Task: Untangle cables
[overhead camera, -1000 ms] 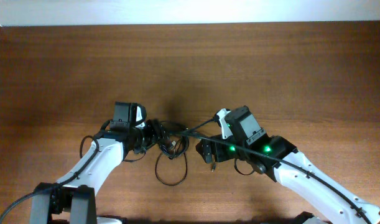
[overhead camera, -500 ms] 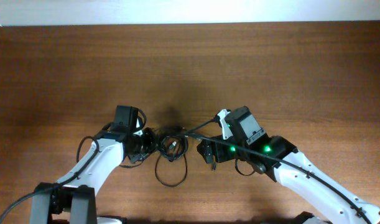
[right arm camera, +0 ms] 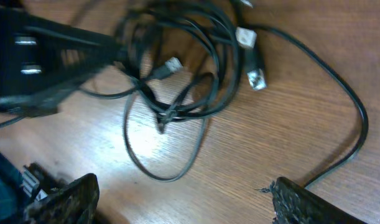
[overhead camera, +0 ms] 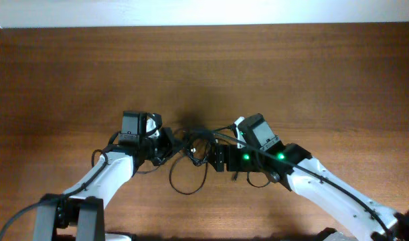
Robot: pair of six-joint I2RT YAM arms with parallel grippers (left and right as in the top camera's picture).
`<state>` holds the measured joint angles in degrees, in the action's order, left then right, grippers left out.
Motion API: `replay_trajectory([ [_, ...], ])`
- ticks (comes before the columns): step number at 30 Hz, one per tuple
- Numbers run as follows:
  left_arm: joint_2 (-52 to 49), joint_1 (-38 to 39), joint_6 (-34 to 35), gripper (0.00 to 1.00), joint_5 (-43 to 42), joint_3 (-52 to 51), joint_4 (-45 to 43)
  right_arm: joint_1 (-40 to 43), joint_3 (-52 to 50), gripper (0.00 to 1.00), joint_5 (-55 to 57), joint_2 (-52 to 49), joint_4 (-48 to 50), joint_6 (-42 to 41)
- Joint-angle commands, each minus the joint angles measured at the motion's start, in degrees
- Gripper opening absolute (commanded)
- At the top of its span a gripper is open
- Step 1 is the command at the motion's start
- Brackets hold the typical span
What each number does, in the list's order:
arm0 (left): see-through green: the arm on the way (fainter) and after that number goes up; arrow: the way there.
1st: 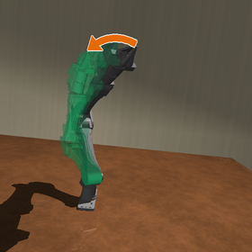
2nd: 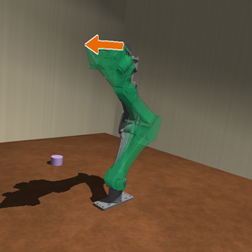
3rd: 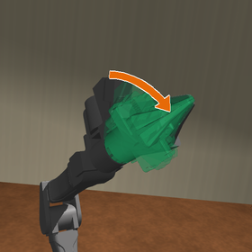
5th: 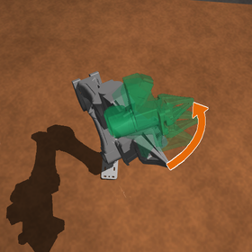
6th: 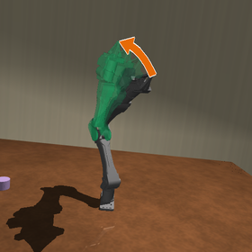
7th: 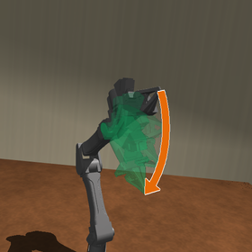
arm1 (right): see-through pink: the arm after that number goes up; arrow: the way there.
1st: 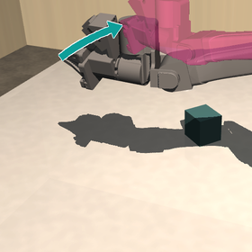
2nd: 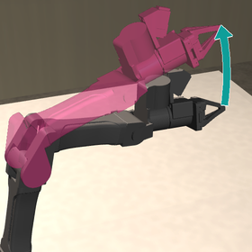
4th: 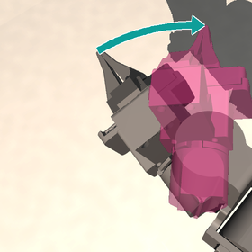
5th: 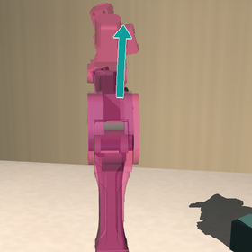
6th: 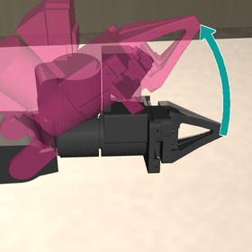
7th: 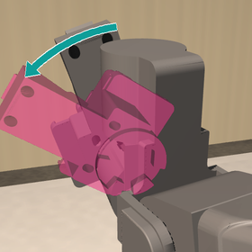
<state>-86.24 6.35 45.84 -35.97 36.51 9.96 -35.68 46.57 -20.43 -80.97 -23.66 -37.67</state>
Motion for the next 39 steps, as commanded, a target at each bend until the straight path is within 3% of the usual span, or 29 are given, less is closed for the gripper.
replay_trajectory([
  [1, 1.95, -0.11, 10.71, 0.00, -6.51, 0.13, -0.28, -0.33, -0.33, 0.89, 0.09, -6.27, 3.13, -10.54],
  [4, 1.95, -0.13, 21.46, 0.00, -9.49, 0.13, -0.87, -0.33, -0.33, 0.73, -0.17, -14.47, 9.01, -14.95],
  [6, 1.95, -0.13, 29.68, 0.00, -16.76, 0.13, -13.00, -0.33, -0.33, 0.33, -2.05, -16.85, 8.79, -15.13],
  [7, 1.95, -0.13, 31.98, 0.00, -18.34, 0.13, -17.94, -0.33, -0.33, 0.07, -2.05, -16.85, 8.48, -15.13],
  [8, 1.95, -0.22, 33.77, 0.00, -18.43, 0.13, -24.35, -0.31, -0.33, 0.04, -2.05, -16.85, 7.48, -13.81],
  [9, 1.95, -2.40, 35.85, 0.00, -18.91, 0.13, -29.94, -0.20, -0.31, 0.04, -2.03, -16.74, 5.01, -9.07],
  [11, 1.95, -6.62, 35.95, 0.00, -19.39, 0.11, -28.63, -0.20, -0.31, 0.04, -2.03, -16.06, 2.99, -5.99],
  [15, 1.95, -9.01, 35.95, 0.00, -17.42, 0.11, -13.79, -0.22, -0.26, 0.05, 3.74, -5.42, -2.86, -2.29],
  [16, 1.95, -9.01, 35.91, 0.00, -17.31, 0.11, -13.07, -0.22, -0.26, 0.39, 3.76, -2.95, -2.69, -1.53],
  [17, 1.95, -8.68, 34.29, 0.00, -16.74, 0.11, -12.83, -0.22, -0.26, 0.63, 2.73, -1.31, -1.38, -1.57],
  [21, 1.95, -3.41, 28.83, 0.02, -4.92, 0.11, -3.72, -0.81, -0.26, 0.79, -4.37, -0.72, 5.64, 2.14],
  [23, 1.95, 0.85, 14.08, 0.89, 8.00, 0.11, 0.94, -0.79, -0.26, 0.88, -5.95, -0.72, 5.03, 5.99],
  [24, 1.95, 3.13, 7.80, 0.99, 15.78, 0.11, 4.09, -0.79, -0.26, 0.91, -5.90, -0.72, 5.09, 5.99],
  [25, 1.95, 4.70, 4.92, 0.99, 23.19, 0.11, 7.30, -0.68, -0.26, 0.93, -5.88, -0.72, 5.09, 5.99],
  [26, 1.95, 6.49, 4.61, 0.99, 35.47, 0.11, 13.99, -0.70, -0.26, 0.95, -4.59, -0.74, 5.01, 6.01],
  [27, 2.05, 6.47, 4.61, 0.99, 39.28, 0.17, 17.20, -0.68, -0.26, 0.97, -3.91, -0.74, 4.92, 6.01],
  [30, 6.88, 5.09, 2.60, 1.00, 41.38, 6.27, 24.39, -0.63, -0.26, 1.00, -2.67, -0.74, 2.58, 6.01],
  [31, 9.46, 5.11, 1.68, 0.94, 41.31, 8.90, 26.23, -0.57, -0.26, 0.99, -1.51, -0.74, 2.47, 5.99],
  [32, 11.87, 5.11, 0.52, 0.65, 39.36, 10.10, 26.40, -0.57, -0.26, 0.99, 0.44, -0.74, 2.47, 5.99],
  [33, 14.49, 5.11, 0.50, 0.59, 38.32, 10.21, 26.36, -0.57, -0.26, 0.99, 2.62, -0.74, 2.51, 5.99],
  [34, 16.00, 5.11, -1.22, 0.68, 38.36, 10.21, 26.93, -0.59, -0.26, 0.91, 6.27, -0.76, 2.49, 5.99],
  [35, 15.93, 5.11, -1.18, 0.76, 38.29, 10.21, 27.39, -0.59, -0.26, 0.73, 7.69, -0.83, 2.49, 5.99],
  [36, 15.56, 5.18, -1.14, 0.87, 34.97, 10.03, 28.55, -0.59, -0.26, 0.64, 8.37, -0.94, 2.43, 5.99],
  [37, 15.34, 5.29, -1.14, 0.99, 29.05, 9.46, 28.41, -0.59, -0.26, 0.65, 10.56, -0.94, 2.21, 5.99],
  [39, 15.06, 5.92, -1.16, 0.99, 28.46, 9.27, 29.38, -0.66, -0.28, 0.69, 13.66, -1.55, 3.23, 6.23],
])
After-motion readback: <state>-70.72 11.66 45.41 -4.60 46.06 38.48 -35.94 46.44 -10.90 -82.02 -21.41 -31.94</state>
